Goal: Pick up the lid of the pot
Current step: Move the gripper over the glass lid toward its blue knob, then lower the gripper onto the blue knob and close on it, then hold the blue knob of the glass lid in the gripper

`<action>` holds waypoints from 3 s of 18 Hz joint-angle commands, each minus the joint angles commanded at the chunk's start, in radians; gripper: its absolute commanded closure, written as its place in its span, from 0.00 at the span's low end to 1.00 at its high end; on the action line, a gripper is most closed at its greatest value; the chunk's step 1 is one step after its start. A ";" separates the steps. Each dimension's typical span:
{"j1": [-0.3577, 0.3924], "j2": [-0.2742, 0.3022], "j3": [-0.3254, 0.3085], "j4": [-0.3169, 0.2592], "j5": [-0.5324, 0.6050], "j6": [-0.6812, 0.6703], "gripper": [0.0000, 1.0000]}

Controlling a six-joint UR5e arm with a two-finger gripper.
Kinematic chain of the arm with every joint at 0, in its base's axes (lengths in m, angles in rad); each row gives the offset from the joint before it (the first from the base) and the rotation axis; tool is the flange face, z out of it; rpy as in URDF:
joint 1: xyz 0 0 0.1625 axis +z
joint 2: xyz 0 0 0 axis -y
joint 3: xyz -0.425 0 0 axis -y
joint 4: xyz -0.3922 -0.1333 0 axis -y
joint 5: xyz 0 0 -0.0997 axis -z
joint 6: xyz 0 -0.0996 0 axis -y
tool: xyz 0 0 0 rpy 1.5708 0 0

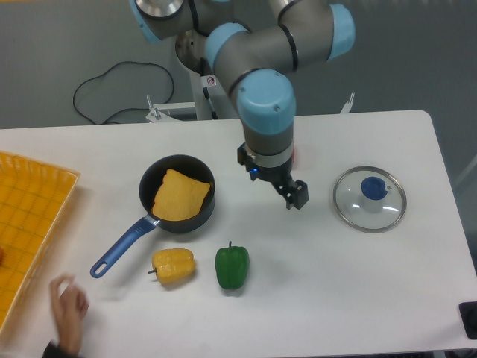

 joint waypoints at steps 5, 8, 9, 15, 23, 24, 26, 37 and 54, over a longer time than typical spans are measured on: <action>0.092 -0.043 -0.003 0.003 0.000 0.238 0.00; 0.132 -0.081 -0.003 0.066 0.006 0.362 0.00; 0.135 -0.092 -0.005 0.081 0.006 0.384 0.00; 0.222 -0.124 -0.011 0.158 -0.003 0.615 0.00; 0.318 -0.166 0.000 0.216 -0.086 0.784 0.00; 0.324 -0.169 0.003 0.216 -0.087 0.790 0.00; 0.331 -0.181 0.006 0.215 -0.087 0.777 0.00; 0.367 -0.212 0.023 0.242 -0.118 0.790 0.00; 0.358 -0.235 0.003 0.271 -0.115 0.792 0.00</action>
